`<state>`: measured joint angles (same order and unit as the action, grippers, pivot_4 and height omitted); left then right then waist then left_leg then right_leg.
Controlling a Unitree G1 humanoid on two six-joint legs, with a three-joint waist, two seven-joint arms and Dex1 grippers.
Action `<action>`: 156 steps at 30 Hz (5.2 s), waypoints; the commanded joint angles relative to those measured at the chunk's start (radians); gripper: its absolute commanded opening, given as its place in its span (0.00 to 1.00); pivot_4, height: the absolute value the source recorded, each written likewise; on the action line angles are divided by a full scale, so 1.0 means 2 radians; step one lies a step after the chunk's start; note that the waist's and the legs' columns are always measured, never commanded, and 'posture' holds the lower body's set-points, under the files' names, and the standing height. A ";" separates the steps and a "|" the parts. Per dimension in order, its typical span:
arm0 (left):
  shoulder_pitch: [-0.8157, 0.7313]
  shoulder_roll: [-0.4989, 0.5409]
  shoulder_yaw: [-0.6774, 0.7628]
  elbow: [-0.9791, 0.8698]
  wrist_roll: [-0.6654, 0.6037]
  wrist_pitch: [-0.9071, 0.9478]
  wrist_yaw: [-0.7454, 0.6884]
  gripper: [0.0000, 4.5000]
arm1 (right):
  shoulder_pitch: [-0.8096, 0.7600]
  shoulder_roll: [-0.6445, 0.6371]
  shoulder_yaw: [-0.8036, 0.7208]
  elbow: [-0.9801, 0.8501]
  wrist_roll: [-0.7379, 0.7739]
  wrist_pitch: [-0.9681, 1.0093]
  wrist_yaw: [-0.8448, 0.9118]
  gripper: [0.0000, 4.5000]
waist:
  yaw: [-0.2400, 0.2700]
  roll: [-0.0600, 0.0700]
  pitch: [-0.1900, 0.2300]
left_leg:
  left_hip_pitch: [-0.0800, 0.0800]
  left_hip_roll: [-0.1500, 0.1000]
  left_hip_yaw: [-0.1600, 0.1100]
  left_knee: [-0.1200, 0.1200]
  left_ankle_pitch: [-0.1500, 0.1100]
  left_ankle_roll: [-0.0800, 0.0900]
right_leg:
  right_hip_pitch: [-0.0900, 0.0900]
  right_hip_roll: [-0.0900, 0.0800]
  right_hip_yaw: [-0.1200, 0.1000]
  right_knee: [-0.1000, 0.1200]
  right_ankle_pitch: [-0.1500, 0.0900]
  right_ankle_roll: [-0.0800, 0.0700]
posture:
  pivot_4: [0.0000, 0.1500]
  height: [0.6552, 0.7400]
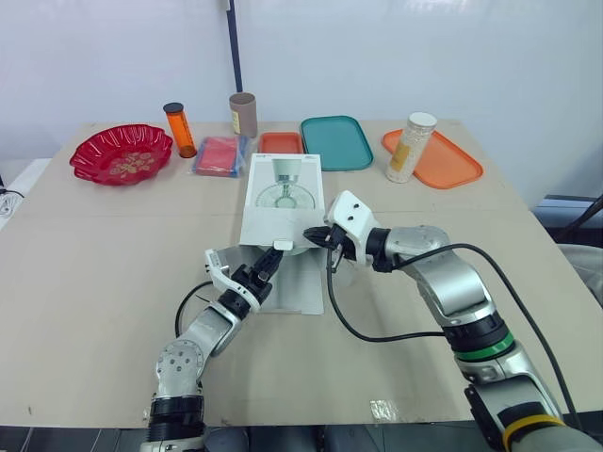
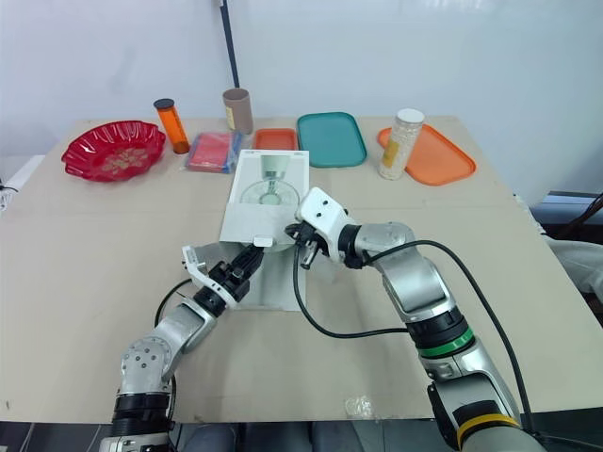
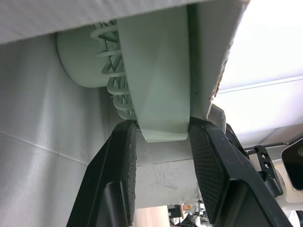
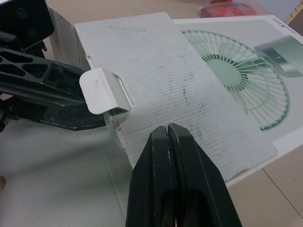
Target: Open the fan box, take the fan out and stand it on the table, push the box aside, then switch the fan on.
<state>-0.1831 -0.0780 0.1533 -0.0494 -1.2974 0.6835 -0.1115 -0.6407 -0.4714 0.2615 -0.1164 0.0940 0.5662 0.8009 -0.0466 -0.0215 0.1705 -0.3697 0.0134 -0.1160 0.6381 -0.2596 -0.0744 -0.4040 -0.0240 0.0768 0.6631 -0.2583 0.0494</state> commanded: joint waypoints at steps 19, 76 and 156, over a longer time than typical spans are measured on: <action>0.051 0.018 0.017 -0.040 -0.078 0.071 0.023 0.39 | 0.001 0.005 0.000 -0.017 0.003 0.025 -0.008 0.00 | 0.000 0.000 0.000 | 0.000 0.000 0.000 0.000 0.000 0.000 | 0.000 0.000 0.000 0.000 0.000 0.001 | 1.00 1.00; -0.024 -0.030 0.024 0.045 0.018 0.016 0.022 0.65 | 0.015 -0.007 -0.001 -0.030 -0.002 0.021 -0.018 0.00 | 0.000 0.000 0.000 | 0.000 0.000 0.000 -0.001 0.001 -0.001 | 0.000 0.000 0.000 -0.001 -0.001 0.003 | 1.00 1.00; 0.078 0.033 0.042 -0.072 -0.065 0.071 0.048 0.21 | 0.004 0.002 0.006 -0.013 -0.005 0.005 -0.020 0.00 | -0.001 0.000 0.000 | 0.000 0.001 0.000 -0.002 0.001 -0.001 | 0.001 0.000 0.000 -0.005 0.000 0.003 | 1.00 1.00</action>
<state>-0.0597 -0.0229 0.2149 -0.1782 -1.4151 0.8157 -0.0439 -0.6277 -0.4648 0.2721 -0.1474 0.0926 0.5771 0.7610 -0.0478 -0.0215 0.1704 -0.3704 0.0147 -0.1163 0.6343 -0.2585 -0.0769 -0.4028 -0.0236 0.0766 0.6525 -0.2589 0.0555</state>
